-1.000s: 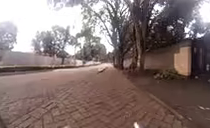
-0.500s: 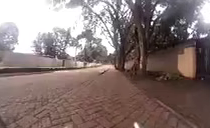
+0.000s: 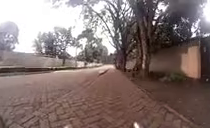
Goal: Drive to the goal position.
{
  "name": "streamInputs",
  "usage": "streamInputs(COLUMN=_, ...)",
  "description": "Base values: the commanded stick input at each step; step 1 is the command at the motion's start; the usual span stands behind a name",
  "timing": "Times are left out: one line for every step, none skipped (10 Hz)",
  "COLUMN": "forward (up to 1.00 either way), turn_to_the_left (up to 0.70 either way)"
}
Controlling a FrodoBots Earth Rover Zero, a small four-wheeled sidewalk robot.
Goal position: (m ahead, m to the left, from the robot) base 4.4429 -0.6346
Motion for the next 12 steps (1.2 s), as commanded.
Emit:
streamInputs(forward=0.5, turn_to_the_left=-0.44)
streamInputs(forward=0.5, turn_to_the_left=-0.49)
streamInputs(forward=0.5, turn_to_the_left=-0.33)
streamInputs(forward=0.5, turn_to_the_left=-0.11)
streamInputs(forward=0.5, turn_to_the_left=0.0)
streamInputs(forward=0.5, turn_to_the_left=0.0)
streamInputs(forward=0.5, turn_to_the_left=0.0)
streamInputs(forward=0.5, turn_to_the_left=0.0)
streamInputs(forward=0.5, turn_to_the_left=0.0)
streamInputs(forward=0.5, turn_to_the_left=0.0)
streamInputs(forward=0.5, turn_to_the_left=0.0)
streamInputs(forward=0.5, turn_to_the_left=0.0)
